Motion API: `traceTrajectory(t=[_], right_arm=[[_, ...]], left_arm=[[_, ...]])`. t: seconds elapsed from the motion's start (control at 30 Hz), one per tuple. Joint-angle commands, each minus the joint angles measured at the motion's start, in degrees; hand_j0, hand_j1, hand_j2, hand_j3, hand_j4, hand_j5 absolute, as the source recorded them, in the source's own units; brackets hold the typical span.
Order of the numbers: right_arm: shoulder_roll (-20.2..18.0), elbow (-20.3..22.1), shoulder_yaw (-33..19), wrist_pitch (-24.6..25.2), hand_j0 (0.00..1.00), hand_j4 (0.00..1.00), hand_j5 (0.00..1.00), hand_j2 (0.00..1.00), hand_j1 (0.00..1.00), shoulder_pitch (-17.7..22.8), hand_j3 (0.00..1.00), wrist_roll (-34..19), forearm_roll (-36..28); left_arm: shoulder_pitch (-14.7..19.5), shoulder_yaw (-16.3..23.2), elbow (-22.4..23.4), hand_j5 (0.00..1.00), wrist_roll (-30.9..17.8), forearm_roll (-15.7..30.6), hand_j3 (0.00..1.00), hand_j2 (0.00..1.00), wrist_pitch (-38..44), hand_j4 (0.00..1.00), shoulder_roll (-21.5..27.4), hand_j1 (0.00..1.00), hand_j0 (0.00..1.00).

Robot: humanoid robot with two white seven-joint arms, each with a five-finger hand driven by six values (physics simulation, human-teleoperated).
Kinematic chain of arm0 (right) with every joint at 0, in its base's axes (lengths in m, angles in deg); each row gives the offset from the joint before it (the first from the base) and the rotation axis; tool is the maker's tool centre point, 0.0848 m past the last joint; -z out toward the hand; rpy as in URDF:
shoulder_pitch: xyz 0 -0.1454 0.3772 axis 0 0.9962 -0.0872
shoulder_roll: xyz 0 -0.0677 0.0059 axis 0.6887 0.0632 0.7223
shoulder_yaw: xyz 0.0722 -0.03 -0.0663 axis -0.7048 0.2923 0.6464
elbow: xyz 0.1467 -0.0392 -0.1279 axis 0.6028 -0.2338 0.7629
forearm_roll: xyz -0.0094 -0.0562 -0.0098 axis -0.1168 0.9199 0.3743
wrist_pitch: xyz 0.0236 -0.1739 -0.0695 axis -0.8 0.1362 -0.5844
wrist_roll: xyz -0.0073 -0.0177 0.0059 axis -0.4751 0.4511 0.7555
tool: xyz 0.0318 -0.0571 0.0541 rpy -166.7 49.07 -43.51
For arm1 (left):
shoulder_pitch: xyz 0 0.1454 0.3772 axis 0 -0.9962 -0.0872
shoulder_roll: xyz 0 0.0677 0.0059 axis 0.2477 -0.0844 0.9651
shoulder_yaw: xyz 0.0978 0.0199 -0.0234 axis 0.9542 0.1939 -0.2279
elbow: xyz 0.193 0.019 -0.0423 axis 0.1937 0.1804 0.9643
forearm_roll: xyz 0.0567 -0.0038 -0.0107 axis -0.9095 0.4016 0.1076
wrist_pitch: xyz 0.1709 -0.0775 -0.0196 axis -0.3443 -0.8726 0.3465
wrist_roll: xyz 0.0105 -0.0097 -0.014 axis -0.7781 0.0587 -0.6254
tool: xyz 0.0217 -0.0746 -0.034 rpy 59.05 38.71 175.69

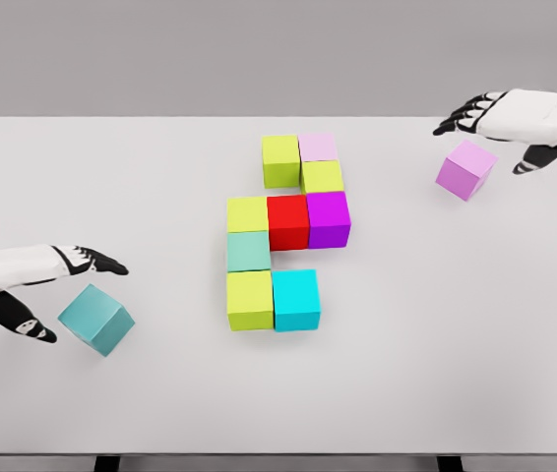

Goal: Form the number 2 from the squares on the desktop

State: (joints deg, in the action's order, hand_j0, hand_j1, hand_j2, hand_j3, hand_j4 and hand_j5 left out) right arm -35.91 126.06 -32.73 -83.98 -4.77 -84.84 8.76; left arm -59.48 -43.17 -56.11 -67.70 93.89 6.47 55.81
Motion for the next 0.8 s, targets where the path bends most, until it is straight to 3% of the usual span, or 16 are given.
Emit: traceTrajectory(t=[0.0, 0.23, 0.77], right_arm=[[2.20, -3.44, 1.80, 0.11, 1.00, 1.00, 1.00, 1.00, 1.00, -0.18, 1.00, 0.01, 0.09], [5.10, -10.39, 4.61, 0.11, 1.00, 1.00, 1.00, 1.00, 1.00, -2.37, 1.00, 0.01, 3.08], [9.85, -18.21, 5.32, 0.11, 1.00, 1.00, 1.00, 1.00, 1.00, -5.72, 1.00, 0.01, 11.86]], left_arm=[[-0.01, -0.10, 0.17, 1.00, 0.02, -0.01, 1.00, 1.00, 0.14, 1.00, -0.84, 1.00, 1.00], [-0.01, -0.01, 2.98, 1.00, 0.02, -1.85, 1.00, 1.00, 0.14, 1.00, -3.73, 1.00, 1.00], [-0.01, 2.28, 6.15, 1.00, 0.02, -3.35, 1.00, 1.00, 0.14, 1.00, -5.23, 1.00, 1.00]])
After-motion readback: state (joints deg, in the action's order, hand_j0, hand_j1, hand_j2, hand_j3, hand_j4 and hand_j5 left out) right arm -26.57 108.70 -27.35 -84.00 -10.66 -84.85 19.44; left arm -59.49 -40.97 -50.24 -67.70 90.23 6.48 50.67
